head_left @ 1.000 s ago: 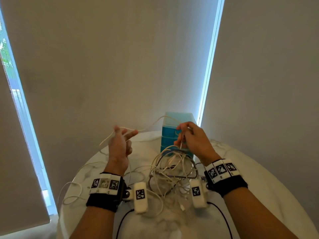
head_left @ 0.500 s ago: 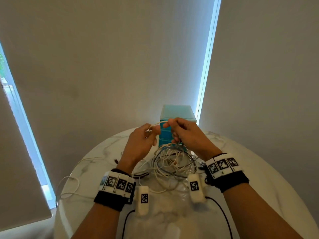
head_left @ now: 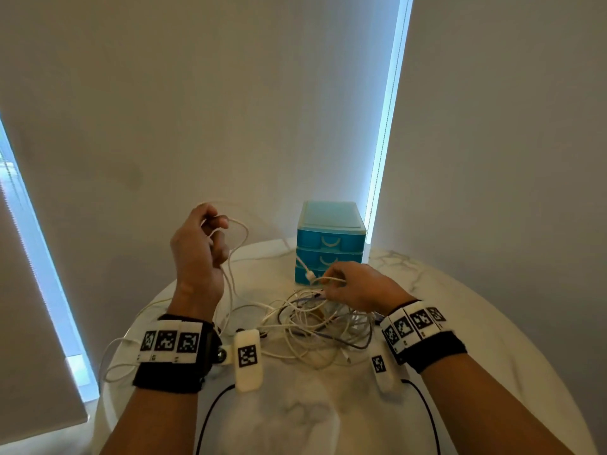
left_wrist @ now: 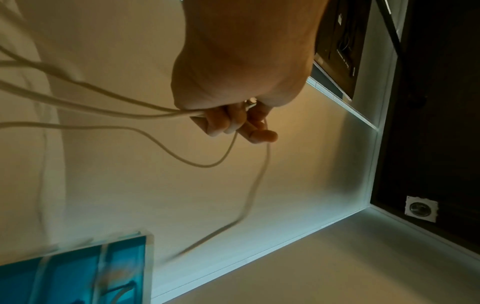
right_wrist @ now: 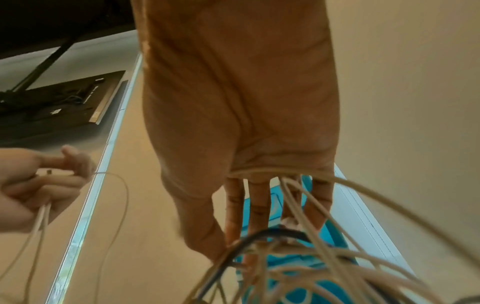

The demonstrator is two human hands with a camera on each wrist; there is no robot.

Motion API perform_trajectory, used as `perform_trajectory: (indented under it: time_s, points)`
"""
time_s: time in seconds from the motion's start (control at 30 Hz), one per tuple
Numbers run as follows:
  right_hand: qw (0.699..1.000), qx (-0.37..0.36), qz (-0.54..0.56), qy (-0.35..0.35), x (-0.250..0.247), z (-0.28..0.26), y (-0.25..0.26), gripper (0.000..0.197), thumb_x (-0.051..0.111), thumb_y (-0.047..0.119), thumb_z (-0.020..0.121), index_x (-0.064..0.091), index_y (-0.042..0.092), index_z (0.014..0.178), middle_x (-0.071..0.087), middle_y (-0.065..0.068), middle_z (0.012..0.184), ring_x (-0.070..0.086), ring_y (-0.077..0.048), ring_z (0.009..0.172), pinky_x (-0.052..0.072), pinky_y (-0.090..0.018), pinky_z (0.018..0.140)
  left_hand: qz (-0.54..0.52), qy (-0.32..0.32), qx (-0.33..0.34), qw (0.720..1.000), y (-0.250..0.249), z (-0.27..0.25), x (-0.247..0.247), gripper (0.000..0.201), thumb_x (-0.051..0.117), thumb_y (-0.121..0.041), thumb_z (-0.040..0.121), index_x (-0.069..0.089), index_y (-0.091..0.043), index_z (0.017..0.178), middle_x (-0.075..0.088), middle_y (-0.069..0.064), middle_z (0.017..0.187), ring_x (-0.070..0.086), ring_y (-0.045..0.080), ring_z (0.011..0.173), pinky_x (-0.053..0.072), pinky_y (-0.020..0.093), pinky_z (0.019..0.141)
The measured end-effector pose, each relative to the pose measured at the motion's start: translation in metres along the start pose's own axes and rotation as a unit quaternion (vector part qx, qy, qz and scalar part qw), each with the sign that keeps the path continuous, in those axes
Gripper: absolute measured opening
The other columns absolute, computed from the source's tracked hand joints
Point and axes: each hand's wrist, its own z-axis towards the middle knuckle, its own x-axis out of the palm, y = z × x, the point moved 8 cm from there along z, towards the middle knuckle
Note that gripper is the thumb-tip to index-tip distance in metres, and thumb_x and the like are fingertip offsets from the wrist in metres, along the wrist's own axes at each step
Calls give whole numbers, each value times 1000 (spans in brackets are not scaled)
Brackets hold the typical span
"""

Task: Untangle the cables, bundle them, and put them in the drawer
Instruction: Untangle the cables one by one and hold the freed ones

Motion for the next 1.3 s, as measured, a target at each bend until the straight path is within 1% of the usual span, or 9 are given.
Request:
perform_trajectory:
  time_s: [0.2, 0.37, 0.5, 0.6, 0.8, 1.0, 1.17, 1.23, 1.3]
  points:
    - [998, -43, 50, -22, 1, 5, 27, 77, 80, 16, 89, 42, 35, 153, 58, 7, 145, 50, -19, 140, 40, -51, 122, 31, 42, 15, 998, -30, 6, 32, 25, 57, -32, 106, 61, -22, 84, 61, -2, 70, 24, 9, 42, 14, 28, 46]
    - [914, -106, 388, -60, -17, -4, 67, 53, 67, 7, 98, 53, 26, 145, 57, 5, 148, 55, -23, 138, 48, -40, 111, 208, 119, -41, 970, -14, -3, 58, 28, 61, -37, 104, 67, -19, 83, 61, 0, 70, 29, 9, 43, 18, 24, 42]
    - [908, -109, 377, -149, -36, -9, 79, 56, 71, 29, 102, 45, 31, 151, 49, 7, 155, 47, -13, 139, 45, -46, 116, 273, 166, -82, 944, 1, -12, 62, 29, 60, -38, 105, 68, -17, 86, 58, 1, 67, 27, 8, 42, 21, 20, 40]
    - [929, -123, 324, -127, -35, -11, 79, 30, 59, 44, 108, 72, 25, 128, 69, 12, 128, 62, -11, 125, 49, -39, 109, 272, 150, -77, 947, -2, -10, 60, 28, 63, -38, 103, 69, -18, 85, 57, -1, 66, 28, 9, 45, 21, 21, 40]
    - [932, -96, 348, -26, -10, -19, 55, 54, 58, 58, 104, 79, 8, 99, 83, 3, 98, 77, -18, 101, 59, -39, 104, 269, 93, -27, 958, -32, 16, 39, 22, 63, -31, 100, 70, -13, 89, 58, -2, 69, 28, 11, 46, 18, 24, 41]
    - [869, -53, 492, 17, -10, -19, 76, 40, 53, 47, 110, 53, 16, 84, 51, 4, 59, 49, -12, 48, 50, -24, 48, 284, 13, -27, 958, -51, 44, 2, 19, 62, -28, 99, 67, -17, 85, 59, -2, 72, 29, 9, 41, 20, 22, 37]
    - [813, -2, 580, -49, -34, 6, 74, 17, 47, 31, 112, 55, 17, 109, 48, 5, 65, 36, -7, 45, 31, -20, 37, 467, 45, -68, 880, -35, 36, -17, 58, 72, -24, 97, 42, -9, 144, 71, 14, 117, 61, 17, 74, 51, 30, 60]
    - [849, 23, 520, -95, -41, 17, 64, 16, 43, 21, 110, 56, 16, 117, 51, 3, 76, 42, -9, 53, 36, -22, 43, 472, 61, -44, 878, -26, 21, -12, 78, 73, -19, 94, 20, -25, 151, 64, 14, 125, 64, 22, 99, 54, 37, 86]
    - [908, 7, 402, -113, -43, 19, 65, 18, 43, 17, 109, 59, 16, 117, 56, 1, 88, 50, -13, 67, 41, -26, 54, 415, 90, -22, 905, -18, 3, 6, 65, 68, -19, 96, 27, -28, 147, 65, 7, 113, 59, 12, 83, 46, 33, 78]
